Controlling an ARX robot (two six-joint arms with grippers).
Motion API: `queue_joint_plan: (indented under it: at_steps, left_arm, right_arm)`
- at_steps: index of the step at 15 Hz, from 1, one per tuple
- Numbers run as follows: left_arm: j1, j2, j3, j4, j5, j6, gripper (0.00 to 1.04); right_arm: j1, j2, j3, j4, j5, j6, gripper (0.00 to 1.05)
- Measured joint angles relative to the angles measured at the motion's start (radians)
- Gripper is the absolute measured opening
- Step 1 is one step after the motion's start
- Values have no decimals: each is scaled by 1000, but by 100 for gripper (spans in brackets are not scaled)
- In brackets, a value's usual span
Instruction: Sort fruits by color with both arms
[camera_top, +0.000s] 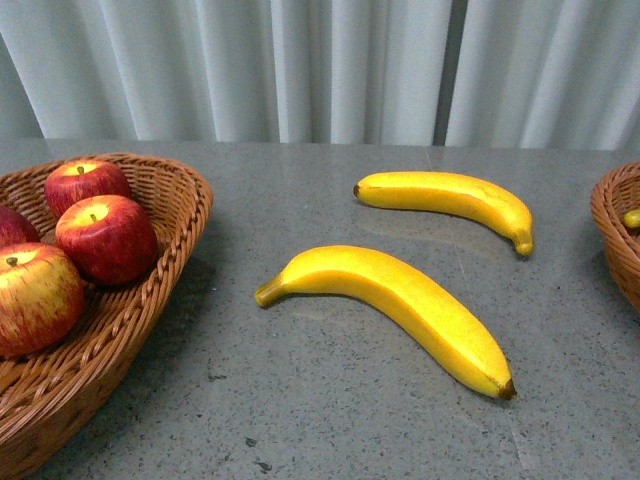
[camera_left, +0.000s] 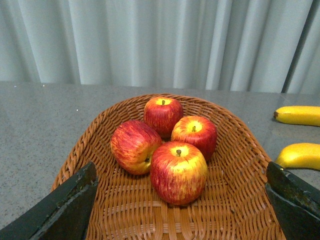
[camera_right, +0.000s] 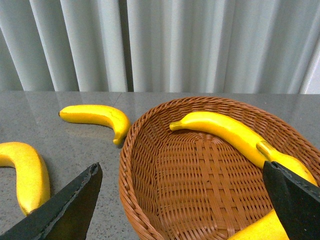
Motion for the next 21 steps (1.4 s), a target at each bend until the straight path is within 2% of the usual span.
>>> queue_joint_plan:
  at_steps: [1,5,6,7,8,10,11,15,17,19,21]
  left_arm:
    - [0,0,0,0,0,0,97]
    - [0,0,0,0,0,0,98]
    - [0,0,0,0,0,0,98]
    - [0,0,0,1,-1,1,98]
    - [0,0,0,0,0,2,98]
    - [0,0,0,1,-1,2,98]
    - [0,0,0,1,0,2,98]
    - [0,0,0,1,0,2,98]
    - [0,0,0,1,0,2,98]
    - [0,0,0,0,0,2,98]
    - [0,0,0,0,0,2,98]
  right_arm:
    - [0,0,0,0,0,0,98]
    - [-1,0,0,-3,-3,0,98]
    - [-54,78,27,-47,-162,48,98]
    - [-29,243,82,51,-241,103,98]
    - [43,360,140,161,-248,112,98]
    - [223,650,292,399,-168,116,98]
    - [259,717,321,437,-154,116,98]
    - [404,1009,455,507,-114,100,98]
    - [554,1390,721,472,-74,85,98]
    - [591,1551,835,414,-42,49,98]
    - [553,1703,912,328,10,-55,98]
